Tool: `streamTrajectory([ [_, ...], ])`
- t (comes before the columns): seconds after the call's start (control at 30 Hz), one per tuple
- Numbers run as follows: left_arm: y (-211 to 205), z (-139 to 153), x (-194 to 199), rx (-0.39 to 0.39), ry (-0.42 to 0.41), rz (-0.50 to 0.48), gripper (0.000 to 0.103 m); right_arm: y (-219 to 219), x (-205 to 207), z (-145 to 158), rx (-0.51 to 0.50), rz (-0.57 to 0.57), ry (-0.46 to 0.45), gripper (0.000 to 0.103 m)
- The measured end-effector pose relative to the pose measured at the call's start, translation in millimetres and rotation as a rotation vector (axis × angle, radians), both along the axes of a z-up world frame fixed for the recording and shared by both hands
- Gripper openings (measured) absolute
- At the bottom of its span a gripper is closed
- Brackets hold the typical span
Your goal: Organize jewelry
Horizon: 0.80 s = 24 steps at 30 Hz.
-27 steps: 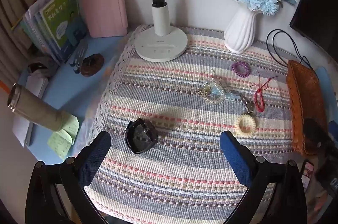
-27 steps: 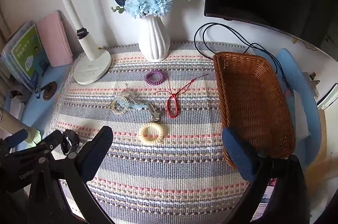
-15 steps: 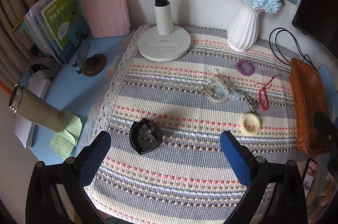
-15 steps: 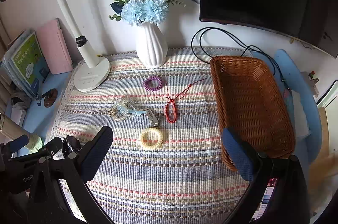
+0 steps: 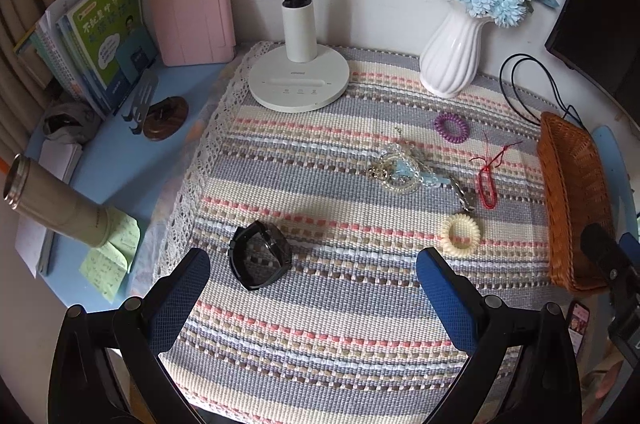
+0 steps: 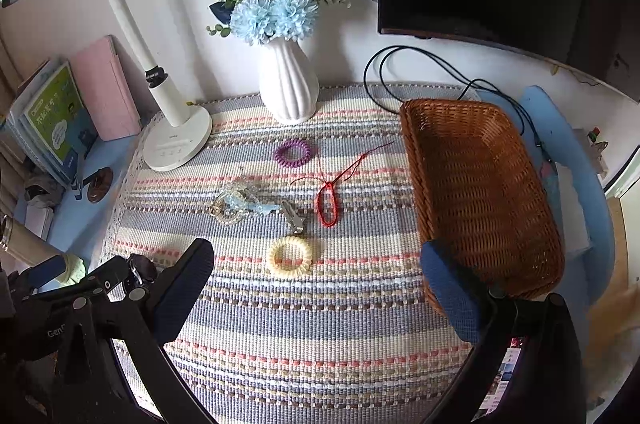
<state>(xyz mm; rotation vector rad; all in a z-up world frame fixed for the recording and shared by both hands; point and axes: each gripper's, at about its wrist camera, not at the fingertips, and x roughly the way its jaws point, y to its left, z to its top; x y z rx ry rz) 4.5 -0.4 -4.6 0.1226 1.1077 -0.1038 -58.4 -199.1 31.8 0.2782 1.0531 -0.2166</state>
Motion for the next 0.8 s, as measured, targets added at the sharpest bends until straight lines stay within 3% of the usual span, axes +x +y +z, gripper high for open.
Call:
streamTrajectory([
  [0.13,2,-1,0,-0.023,0.009,0.003,0.102,-1,-1,0,0.0,-0.006,-0.003,0.103],
  [0.5,5,-6,2,0.008,0.075,0.025,0.102,-7,2,-6,0.025,-0.005,0.01,0.103],
  [0.8,5,-9,4,0.007,0.063,0.045,0.102,-8,4,-10,0.041,0.017,0.008,0.103],
])
